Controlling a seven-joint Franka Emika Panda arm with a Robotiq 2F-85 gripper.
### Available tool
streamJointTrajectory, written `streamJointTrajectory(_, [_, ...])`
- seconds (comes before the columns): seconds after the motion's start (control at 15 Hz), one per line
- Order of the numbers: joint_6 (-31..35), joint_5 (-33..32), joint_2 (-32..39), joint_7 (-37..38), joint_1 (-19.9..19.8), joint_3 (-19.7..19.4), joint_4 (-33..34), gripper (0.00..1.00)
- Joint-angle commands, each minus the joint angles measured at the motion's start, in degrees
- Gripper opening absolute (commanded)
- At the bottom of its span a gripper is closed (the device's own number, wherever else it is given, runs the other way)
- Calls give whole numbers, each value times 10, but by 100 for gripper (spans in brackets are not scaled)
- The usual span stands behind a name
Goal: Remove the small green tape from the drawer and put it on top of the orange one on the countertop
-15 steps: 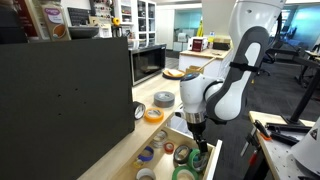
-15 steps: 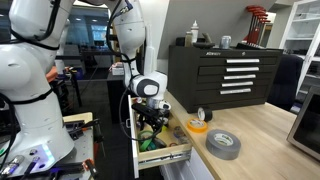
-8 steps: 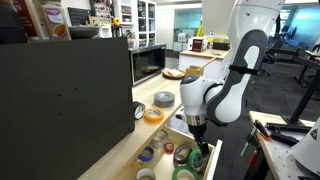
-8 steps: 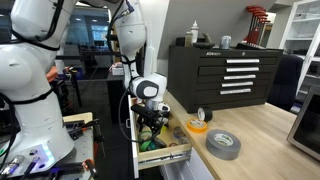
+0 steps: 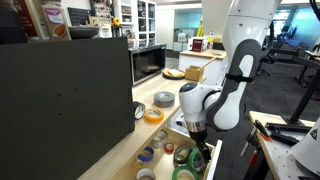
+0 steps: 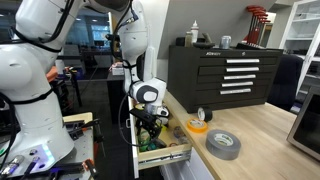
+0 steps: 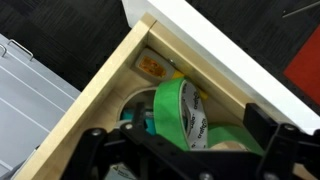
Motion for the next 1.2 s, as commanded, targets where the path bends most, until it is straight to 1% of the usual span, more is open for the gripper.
streamJointTrajectory(0.0, [4, -2, 21, -13, -7, 4, 21, 74])
streamJointTrajectory(0.33, [11, -5, 31, -25, -12, 4, 31, 39])
streamJointTrajectory(0.47, [12, -6, 28, -28, -13, 3, 30, 28])
streamJointTrajectory(0.67, [11, -8, 26, -34, -15, 1, 31, 8])
streamJointTrajectory(0.73, [7, -8, 23, -31, -12, 0, 30, 7])
streamJointTrajectory(0.8, [2, -9, 19, -26, -8, -2, 27, 9])
streamJointTrajectory(1.13, [-27, -27, -30, -7, 17, -18, -3, 9])
